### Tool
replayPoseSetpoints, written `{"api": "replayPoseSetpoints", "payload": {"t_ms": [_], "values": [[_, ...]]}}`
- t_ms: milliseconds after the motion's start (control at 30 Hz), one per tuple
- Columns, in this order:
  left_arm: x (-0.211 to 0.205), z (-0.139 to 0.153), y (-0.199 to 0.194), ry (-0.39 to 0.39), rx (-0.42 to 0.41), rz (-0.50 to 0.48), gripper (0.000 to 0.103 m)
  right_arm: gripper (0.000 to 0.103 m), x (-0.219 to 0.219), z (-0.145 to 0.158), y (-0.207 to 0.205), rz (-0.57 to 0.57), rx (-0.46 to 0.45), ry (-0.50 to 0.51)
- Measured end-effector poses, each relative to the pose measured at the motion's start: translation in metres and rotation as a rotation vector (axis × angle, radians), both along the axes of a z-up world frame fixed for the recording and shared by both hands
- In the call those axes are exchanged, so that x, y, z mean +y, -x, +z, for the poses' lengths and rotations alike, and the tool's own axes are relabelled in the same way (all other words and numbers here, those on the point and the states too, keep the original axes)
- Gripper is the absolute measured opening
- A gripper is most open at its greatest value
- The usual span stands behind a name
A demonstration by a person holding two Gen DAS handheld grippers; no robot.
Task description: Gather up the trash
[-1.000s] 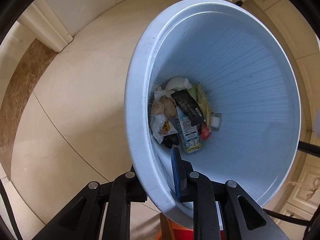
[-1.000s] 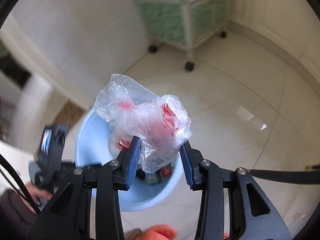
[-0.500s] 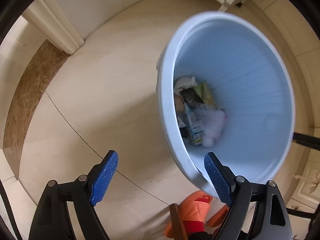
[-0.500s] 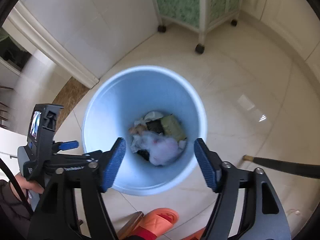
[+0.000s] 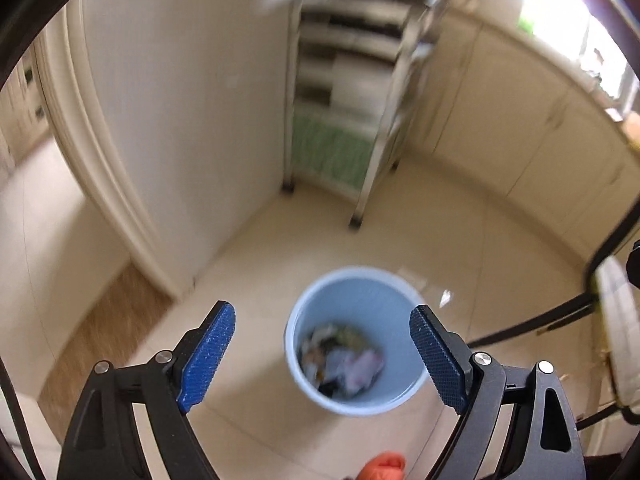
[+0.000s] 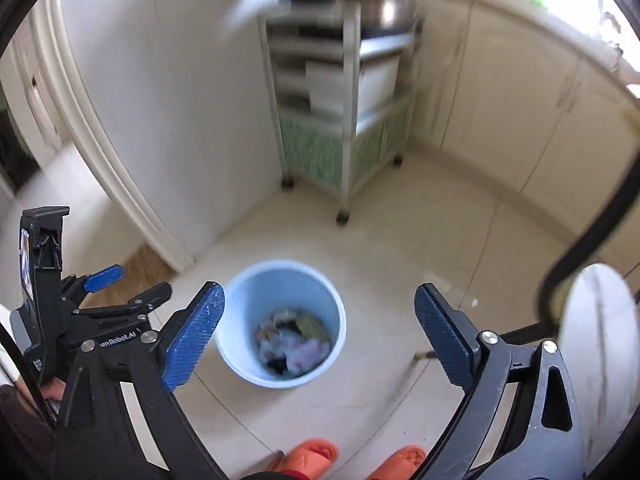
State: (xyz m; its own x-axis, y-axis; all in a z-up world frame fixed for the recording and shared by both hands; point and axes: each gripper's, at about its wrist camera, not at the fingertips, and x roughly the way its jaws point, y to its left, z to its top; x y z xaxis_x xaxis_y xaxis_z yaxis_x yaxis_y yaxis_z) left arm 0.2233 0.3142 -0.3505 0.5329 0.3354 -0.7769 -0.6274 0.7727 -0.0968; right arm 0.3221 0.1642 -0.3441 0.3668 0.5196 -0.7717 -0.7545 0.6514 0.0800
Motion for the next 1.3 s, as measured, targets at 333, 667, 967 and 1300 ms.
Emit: {"api": "replayPoseSetpoints", "payload": {"t_ms": [333, 667, 967, 1300], "values": [[-0.128, 0.17, 0.048, -0.243, -0.297, -0.154, 0.101, 0.101, -0.112, 0.159, 0.062, -0.188, -0.236, -0.191], [-0.251, 0.283, 0.121, -0.346, -0.534, -0.383, 0.102, 0.103, -0.245, 0.278, 0.113, -0.456, -0.458, -0.276], [-0.273, 0.325, 0.202, -0.371, -0.68, -0.535, 0.102, 0.103, -0.312, 0.339, 0.156, -0.577, -0.553, -0.292], [-0.275, 0.345, 0.236, -0.392, -0.736, -0.561, 0.102, 0.103, -0.357, 0.374, 0.216, -0.652, -0.641, -0.295]]}}
